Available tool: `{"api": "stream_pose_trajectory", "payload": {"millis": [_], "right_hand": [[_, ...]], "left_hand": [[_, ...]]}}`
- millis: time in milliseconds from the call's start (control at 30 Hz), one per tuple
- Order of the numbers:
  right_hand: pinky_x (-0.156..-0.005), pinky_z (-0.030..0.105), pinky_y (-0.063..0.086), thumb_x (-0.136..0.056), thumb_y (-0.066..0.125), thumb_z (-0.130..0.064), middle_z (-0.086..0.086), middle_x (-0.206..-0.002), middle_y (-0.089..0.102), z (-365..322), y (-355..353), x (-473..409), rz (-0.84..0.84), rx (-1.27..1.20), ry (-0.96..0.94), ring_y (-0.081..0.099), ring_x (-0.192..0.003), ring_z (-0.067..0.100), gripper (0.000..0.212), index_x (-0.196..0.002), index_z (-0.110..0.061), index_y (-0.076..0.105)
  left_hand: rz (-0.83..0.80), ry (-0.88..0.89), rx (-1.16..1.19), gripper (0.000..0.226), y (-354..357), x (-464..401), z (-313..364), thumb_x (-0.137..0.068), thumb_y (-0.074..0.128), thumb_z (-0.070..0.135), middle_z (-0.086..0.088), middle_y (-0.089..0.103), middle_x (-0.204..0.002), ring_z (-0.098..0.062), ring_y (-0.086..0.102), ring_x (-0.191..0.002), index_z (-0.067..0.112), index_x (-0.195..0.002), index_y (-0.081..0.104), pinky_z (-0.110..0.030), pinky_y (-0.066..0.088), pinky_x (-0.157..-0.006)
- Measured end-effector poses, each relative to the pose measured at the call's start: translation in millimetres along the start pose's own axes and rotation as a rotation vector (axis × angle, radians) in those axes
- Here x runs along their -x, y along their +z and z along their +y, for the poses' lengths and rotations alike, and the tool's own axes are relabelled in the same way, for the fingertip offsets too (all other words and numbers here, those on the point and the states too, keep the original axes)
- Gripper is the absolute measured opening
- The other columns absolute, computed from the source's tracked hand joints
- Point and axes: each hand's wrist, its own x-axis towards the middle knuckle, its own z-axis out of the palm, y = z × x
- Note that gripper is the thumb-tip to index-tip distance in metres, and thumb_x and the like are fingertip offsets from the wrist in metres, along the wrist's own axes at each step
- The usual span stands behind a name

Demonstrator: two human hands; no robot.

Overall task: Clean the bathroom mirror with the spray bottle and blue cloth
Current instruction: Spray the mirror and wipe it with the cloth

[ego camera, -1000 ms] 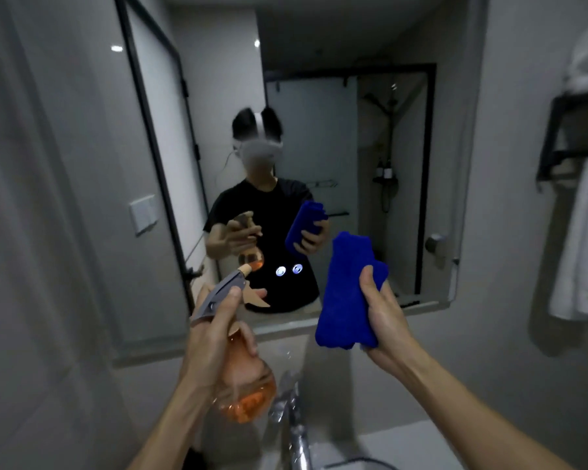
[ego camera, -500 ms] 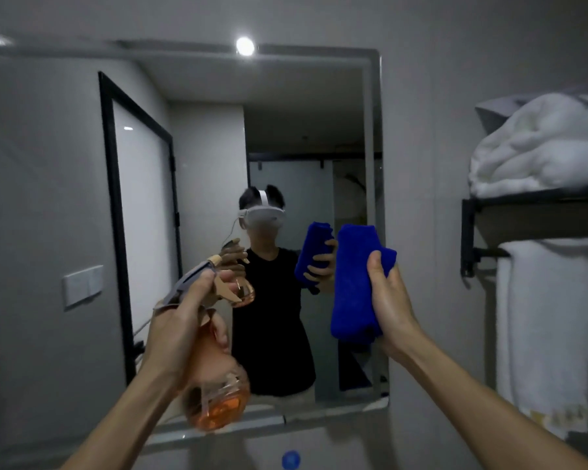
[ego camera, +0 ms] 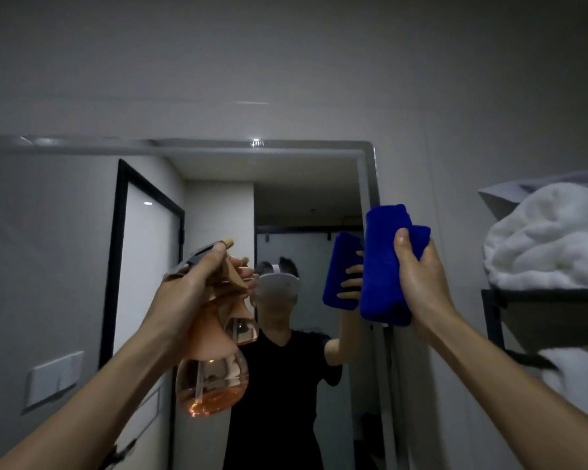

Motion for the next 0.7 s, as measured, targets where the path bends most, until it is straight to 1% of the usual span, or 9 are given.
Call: {"api": "stream_pose_trajectory", "payload": {"millis": [100,233,300,367,433,500,567,633,700], "right_hand": [[-0.074,0.042,0.057,-0.098,0.043,-0.054,0.004,-0.11,0.064,-15,9,-26,0.066,0.056,-0.086,0.066,-0.09,0.024,0.034,-0.118,-0.026,0.045],[-0.059,0.027,0.044,-0.099,0.042,-0.053,-0.002,-0.105,0.061,-31,21,-56,0.126,0.114,-0.208,0.063,-0.084,0.015,0.034,-0.119,-0.025,0.044],[-0.058,0.025,0.042,-0.099,0.042,-0.053,-0.005,-0.101,0.06,-34,23,-66,0.157,0.134,-0.234,0.061,-0.081,0.012,0.034,-0.117,-0.024,0.044],[-0.057,0.025,0.04,-0.099,0.041,-0.054,-0.005,-0.101,0.059,-35,24,-73,0.185,0.167,-0.241,0.06,-0.08,0.011,0.037,-0.119,-0.023,0.044],[-0.057,0.027,0.041,-0.099,0.04,-0.054,-0.003,-0.103,0.059,-34,24,-78,0.209,0.207,-0.234,0.06,-0.08,0.013,0.04,-0.122,-0.022,0.044],[-0.058,0.029,0.043,-0.1,0.04,-0.054,0.0,-0.107,0.059,-33,23,-81,0.231,0.247,-0.224,0.06,-0.081,0.015,0.041,-0.126,-0.022,0.042],[-0.065,0.034,0.049,-0.1,0.039,-0.054,0.001,-0.109,0.059,-32,23,-82,0.248,0.286,-0.219,0.061,-0.082,0.018,0.042,-0.128,-0.022,0.04],[-0.076,0.043,0.054,-0.1,0.038,-0.054,0.003,-0.111,0.06,-32,23,-83,0.251,0.32,-0.225,0.062,-0.086,0.022,0.042,-0.128,-0.022,0.04],[-0.079,0.045,0.054,-0.1,0.037,-0.054,0.004,-0.111,0.061,-32,27,-84,0.251,0.368,-0.245,0.063,-0.087,0.024,0.041,-0.125,-0.023,0.04]], "left_hand": [[-0.05,0.023,0.014,0.04,12,-18,18,-0.088,0.068,0.038,-0.019,0.078,-0.091,-0.027,0.078,-0.084,-0.001,-0.098,0.072,-0.03,0.063,-0.063],[-0.16,0.086,-0.038,0.054,22,-40,33,-0.071,0.072,0.049,-0.019,0.077,-0.092,-0.024,0.078,-0.079,0.004,-0.1,0.071,-0.033,0.063,-0.061],[-0.156,0.098,-0.094,0.055,25,-48,34,-0.074,0.07,0.052,-0.019,0.077,-0.093,-0.026,0.078,-0.082,0.004,-0.102,0.071,-0.035,0.063,-0.062],[-0.131,0.1,-0.13,0.05,26,-52,31,-0.085,0.065,0.05,-0.017,0.078,-0.091,-0.026,0.078,-0.08,0.004,-0.101,0.07,-0.035,0.064,-0.06],[-0.101,0.113,-0.157,0.043,27,-55,26,-0.093,0.06,0.046,-0.013,0.078,-0.084,-0.021,0.077,-0.07,0.003,-0.097,0.069,-0.032,0.062,-0.056],[-0.075,0.126,-0.174,0.042,27,-56,23,-0.096,0.059,0.043,-0.008,0.075,-0.067,-0.015,0.072,-0.055,0.003,-0.091,0.068,-0.023,0.058,-0.048],[-0.057,0.118,-0.172,0.042,26,-59,23,-0.095,0.059,0.043,-0.005,0.071,-0.058,-0.013,0.068,-0.047,0.004,-0.087,0.068,-0.019,0.054,-0.044],[-0.061,0.112,-0.16,0.042,23,-63,23,-0.094,0.059,0.045,-0.004,0.07,-0.057,-0.013,0.066,-0.046,0.004,-0.088,0.068,-0.021,0.052,-0.043],[-0.084,0.121,-0.126,0.045,20,-68,24,-0.088,0.062,0.048,-0.005,0.073,-0.064,-0.016,0.068,-0.049,0.004,-0.093,0.068,-0.024,0.054,-0.045]]}}
